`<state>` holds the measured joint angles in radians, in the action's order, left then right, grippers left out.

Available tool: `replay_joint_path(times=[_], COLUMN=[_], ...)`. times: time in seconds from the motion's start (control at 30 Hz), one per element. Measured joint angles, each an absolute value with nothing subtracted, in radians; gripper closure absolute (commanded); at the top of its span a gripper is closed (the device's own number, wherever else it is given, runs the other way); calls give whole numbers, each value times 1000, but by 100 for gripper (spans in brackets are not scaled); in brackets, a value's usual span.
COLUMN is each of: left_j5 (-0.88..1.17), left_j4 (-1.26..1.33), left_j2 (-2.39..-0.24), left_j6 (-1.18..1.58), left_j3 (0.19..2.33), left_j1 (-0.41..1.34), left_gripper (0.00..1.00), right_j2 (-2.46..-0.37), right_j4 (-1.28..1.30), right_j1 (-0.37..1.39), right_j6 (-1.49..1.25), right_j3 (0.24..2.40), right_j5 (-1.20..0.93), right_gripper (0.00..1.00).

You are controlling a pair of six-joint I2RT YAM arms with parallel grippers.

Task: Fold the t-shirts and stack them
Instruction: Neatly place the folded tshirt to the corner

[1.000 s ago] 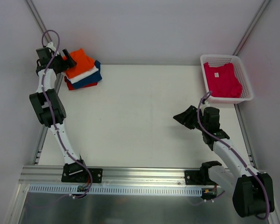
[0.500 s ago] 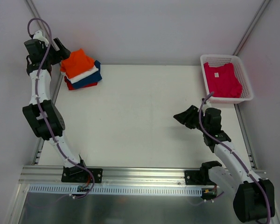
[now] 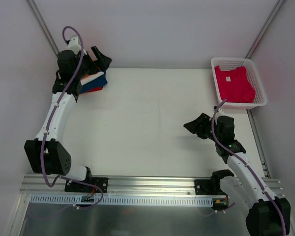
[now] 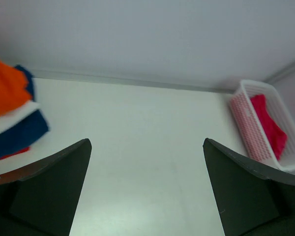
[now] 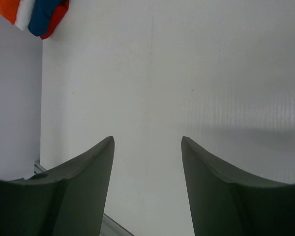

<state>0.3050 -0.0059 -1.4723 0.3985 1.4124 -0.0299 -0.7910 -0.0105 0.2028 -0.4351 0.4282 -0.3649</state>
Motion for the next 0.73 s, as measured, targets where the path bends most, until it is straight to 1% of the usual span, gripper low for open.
replay_joint_path(times=[0.2, 0.33, 0.57, 0.63, 0.73], left_j5=[304, 305, 318, 330, 342], left_j4=[43, 56, 46, 46, 47], left_j2=[-1328, -1272, -1206, -1175, -1122], left_j6=[437, 451, 462, 462, 462], left_j3=[1272, 1150, 960, 925, 891], left_j1=[229, 331, 360, 360, 360], left_gripper=[1, 1, 1, 1, 1], right_j2=[-761, -720, -649, -644, -633], right_j4=[87, 139, 229, 252, 283], right_j1=[204, 205, 206, 206, 206], right_j6=[-418, -405, -377, -374, -373], right_j3=[439, 451, 481, 490, 500], right_j5=[-325, -300, -237, -220, -202], right_gripper=[38, 37, 37, 39, 39])
